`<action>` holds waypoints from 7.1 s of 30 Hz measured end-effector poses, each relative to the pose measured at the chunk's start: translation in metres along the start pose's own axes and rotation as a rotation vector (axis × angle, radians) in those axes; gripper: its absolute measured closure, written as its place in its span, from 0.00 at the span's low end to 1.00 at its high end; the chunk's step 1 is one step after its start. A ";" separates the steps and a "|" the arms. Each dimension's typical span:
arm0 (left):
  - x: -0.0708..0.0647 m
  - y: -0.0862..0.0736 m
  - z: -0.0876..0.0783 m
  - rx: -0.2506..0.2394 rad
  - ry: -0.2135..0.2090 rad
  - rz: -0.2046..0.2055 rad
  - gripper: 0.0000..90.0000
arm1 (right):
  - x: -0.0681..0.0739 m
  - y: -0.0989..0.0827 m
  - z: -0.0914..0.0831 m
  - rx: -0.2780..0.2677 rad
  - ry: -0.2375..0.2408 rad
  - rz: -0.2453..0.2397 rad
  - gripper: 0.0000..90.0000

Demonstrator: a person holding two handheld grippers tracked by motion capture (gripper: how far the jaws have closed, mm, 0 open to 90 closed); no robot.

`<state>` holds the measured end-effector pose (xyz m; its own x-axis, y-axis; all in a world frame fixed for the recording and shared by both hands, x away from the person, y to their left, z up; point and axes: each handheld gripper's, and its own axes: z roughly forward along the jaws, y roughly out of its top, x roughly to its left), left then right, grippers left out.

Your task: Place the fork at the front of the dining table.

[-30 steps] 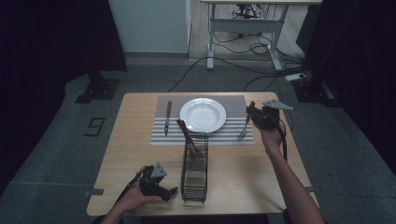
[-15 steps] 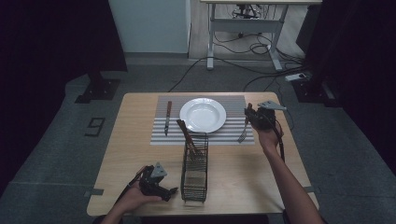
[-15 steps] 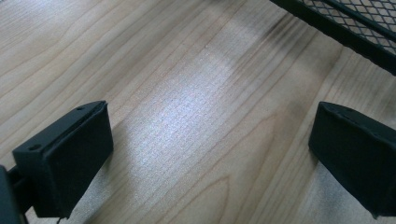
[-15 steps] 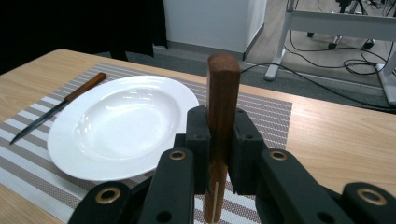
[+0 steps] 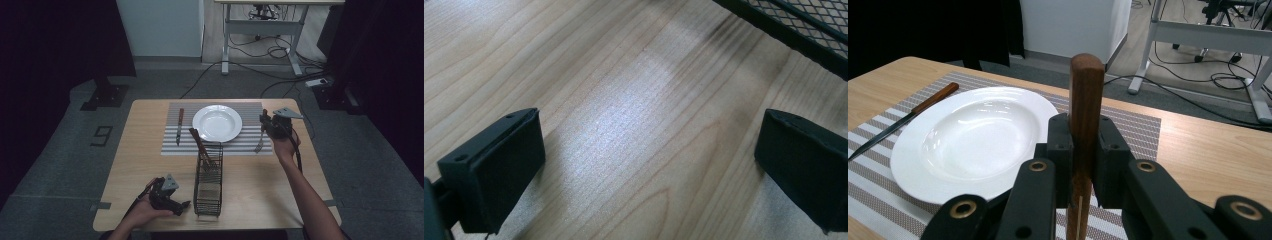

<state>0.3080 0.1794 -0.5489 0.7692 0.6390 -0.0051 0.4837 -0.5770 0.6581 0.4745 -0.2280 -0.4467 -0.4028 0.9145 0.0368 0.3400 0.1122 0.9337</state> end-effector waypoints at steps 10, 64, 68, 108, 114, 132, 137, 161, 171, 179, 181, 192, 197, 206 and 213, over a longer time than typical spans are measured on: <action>0.000 0.000 0.000 -0.001 -0.002 0.001 0.00 | 0.000 0.006 0.017 0.026 -0.004 0.001 0.90; -0.001 0.000 0.000 -0.002 -0.007 0.001 0.00 | -0.019 -0.039 0.158 0.394 -0.128 0.057 0.86; -0.001 0.000 0.000 -0.002 -0.006 0.001 0.00 | -0.013 -0.042 0.160 0.404 -0.141 -0.001 0.86; -0.002 -0.001 0.000 0.000 -0.008 0.006 0.00 | -0.017 -0.060 0.106 0.428 -0.066 0.051 0.68; -0.002 0.000 0.000 0.000 -0.008 0.006 0.00 | -0.017 -0.059 0.108 0.422 -0.060 0.061 0.87; -0.002 0.000 0.000 0.000 -0.010 0.007 0.00 | -0.030 -0.048 0.134 0.423 -0.088 0.116 0.89; -0.002 0.000 0.000 -0.001 -0.010 0.006 0.00 | -0.033 -0.049 0.136 0.405 -0.093 0.119 0.89; -0.002 0.000 0.000 -0.001 -0.012 0.007 0.00 | -0.053 -0.051 0.132 0.335 -0.086 0.200 0.80; -0.002 0.000 0.000 -0.001 -0.012 0.008 0.00 | -0.057 -0.048 0.125 0.344 -0.055 0.211 0.78; -0.002 0.000 0.000 -0.001 -0.012 0.008 0.00 | -0.055 -0.043 0.111 0.352 -0.032 0.170 0.76; -0.002 0.000 0.000 0.000 -0.011 0.008 0.00 | -0.055 -0.045 0.107 0.364 -0.031 0.165 0.76; -0.002 0.000 0.000 -0.001 -0.011 0.007 0.00 | -0.050 -0.061 0.091 0.410 -0.008 0.145 0.73; -0.002 0.000 0.000 -0.001 -0.011 0.007 0.00 | -0.049 -0.067 0.089 0.401 0.018 0.163 0.72; -0.002 0.000 0.000 -0.001 -0.009 0.005 0.00 | -0.048 -0.068 0.089 0.395 0.031 0.172 0.72; -0.002 0.000 0.000 -0.001 -0.008 0.005 0.00 | -0.049 -0.068 0.089 0.391 0.032 0.186 0.72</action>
<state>0.3058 0.1781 -0.5490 0.7749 0.6320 -0.0084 0.4798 -0.5795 0.6588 0.5469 -0.2460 -0.5438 -0.3283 0.9213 0.2082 0.7034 0.0913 0.7049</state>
